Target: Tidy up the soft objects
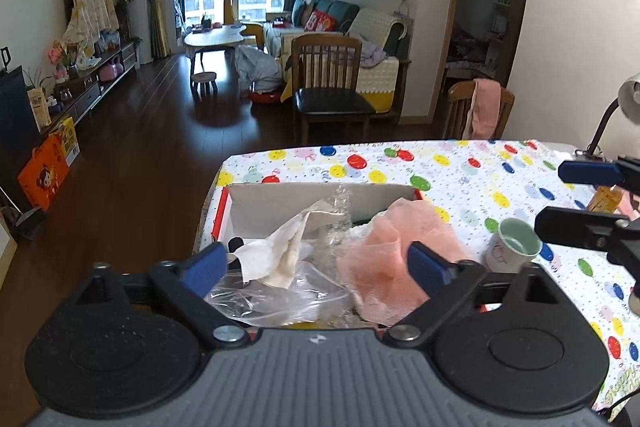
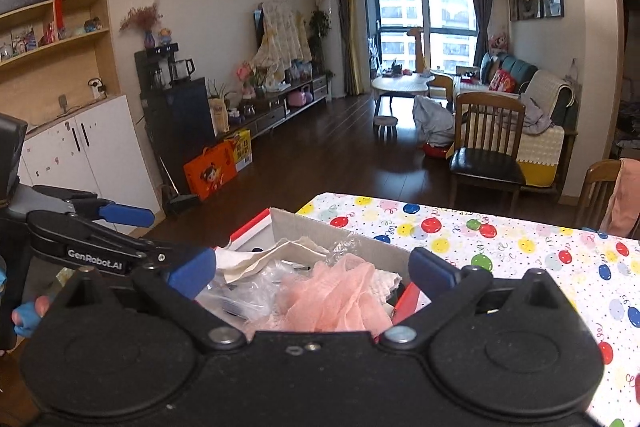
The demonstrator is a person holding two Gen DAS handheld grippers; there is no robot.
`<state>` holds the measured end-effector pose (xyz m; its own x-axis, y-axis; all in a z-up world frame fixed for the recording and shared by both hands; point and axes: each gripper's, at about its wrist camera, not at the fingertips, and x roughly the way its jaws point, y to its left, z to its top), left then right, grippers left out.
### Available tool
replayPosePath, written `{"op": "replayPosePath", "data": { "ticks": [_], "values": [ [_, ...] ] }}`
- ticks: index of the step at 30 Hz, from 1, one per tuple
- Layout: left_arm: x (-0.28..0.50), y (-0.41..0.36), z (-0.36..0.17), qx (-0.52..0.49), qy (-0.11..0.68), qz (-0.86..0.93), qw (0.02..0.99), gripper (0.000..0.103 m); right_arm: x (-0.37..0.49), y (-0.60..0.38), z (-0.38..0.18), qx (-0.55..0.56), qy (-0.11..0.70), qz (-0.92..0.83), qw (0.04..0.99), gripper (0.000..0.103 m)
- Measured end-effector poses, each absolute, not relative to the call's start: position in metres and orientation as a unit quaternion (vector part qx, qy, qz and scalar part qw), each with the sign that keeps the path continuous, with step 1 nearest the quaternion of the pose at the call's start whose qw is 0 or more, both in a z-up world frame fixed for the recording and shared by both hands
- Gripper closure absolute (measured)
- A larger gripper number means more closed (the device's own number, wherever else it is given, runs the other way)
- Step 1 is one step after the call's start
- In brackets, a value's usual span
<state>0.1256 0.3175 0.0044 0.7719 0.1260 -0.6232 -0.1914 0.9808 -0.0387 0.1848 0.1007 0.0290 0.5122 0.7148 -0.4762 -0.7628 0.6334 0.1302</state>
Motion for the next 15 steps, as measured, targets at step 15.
{"op": "replayPosePath", "data": {
  "ticks": [15],
  "values": [
    [0.089, 0.287, 0.011, -0.060, 0.285, 0.066, 0.954, 0.000, 0.148, 0.070, 0.017, -0.015, 0.225, 0.385, 0.895, 0.000]
  ]
}}
